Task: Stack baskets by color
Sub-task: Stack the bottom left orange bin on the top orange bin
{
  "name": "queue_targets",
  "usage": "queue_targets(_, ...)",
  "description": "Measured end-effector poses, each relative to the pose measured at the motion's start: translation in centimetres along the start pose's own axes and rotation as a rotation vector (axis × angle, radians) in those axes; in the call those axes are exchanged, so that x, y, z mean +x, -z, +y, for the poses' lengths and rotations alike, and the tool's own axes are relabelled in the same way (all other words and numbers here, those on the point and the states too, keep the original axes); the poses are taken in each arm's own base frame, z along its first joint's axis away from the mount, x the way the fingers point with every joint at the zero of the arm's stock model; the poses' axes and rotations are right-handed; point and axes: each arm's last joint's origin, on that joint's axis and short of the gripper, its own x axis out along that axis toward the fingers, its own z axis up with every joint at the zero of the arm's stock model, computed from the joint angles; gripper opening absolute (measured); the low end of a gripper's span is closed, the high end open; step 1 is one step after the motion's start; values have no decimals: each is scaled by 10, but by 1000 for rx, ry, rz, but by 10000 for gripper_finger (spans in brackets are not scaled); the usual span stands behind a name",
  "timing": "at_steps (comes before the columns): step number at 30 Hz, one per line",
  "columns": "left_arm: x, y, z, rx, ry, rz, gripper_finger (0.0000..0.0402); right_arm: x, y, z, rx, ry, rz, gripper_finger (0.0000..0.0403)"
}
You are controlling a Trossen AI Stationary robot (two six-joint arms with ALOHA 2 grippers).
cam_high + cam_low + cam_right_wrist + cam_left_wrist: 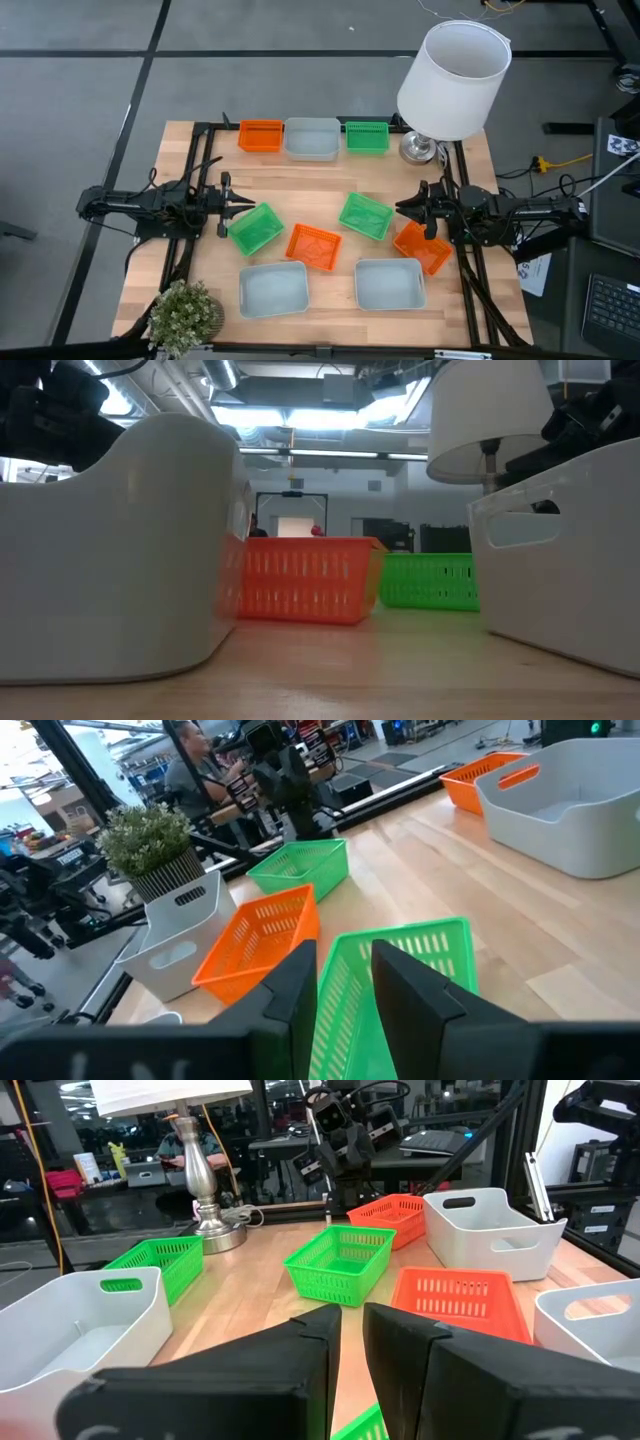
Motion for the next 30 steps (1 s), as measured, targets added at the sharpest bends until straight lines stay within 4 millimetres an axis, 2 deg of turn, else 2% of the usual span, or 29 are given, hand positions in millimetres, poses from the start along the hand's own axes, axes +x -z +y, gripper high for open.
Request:
queue_targets(7, 0, 0, 0, 2, 0, 0, 41, 0, 0, 0, 6, 1, 2, 99)
queue_targets(13, 0, 0, 0, 153, 0, 0, 41, 0, 0, 0, 6, -2, -5, 99)
queue_targets(18, 0, 0, 0, 161, -1, -3, 41, 0, -5, 2, -29, -22, -56, 99)
queue_targets(22, 0, -6, -1, -47, 56, -64, 41, -1, -13, 6, -82, -52, -140, 99)
queue_targets(27, -2, -18, 0, -183, 70, -181, 41, -3, -21, 9, -139, -76, -225, 99)
queue_targets(30, -3, -22, 0, -174, 68, -226, 41, -3, -23, 10, -155, -85, -256, 99)
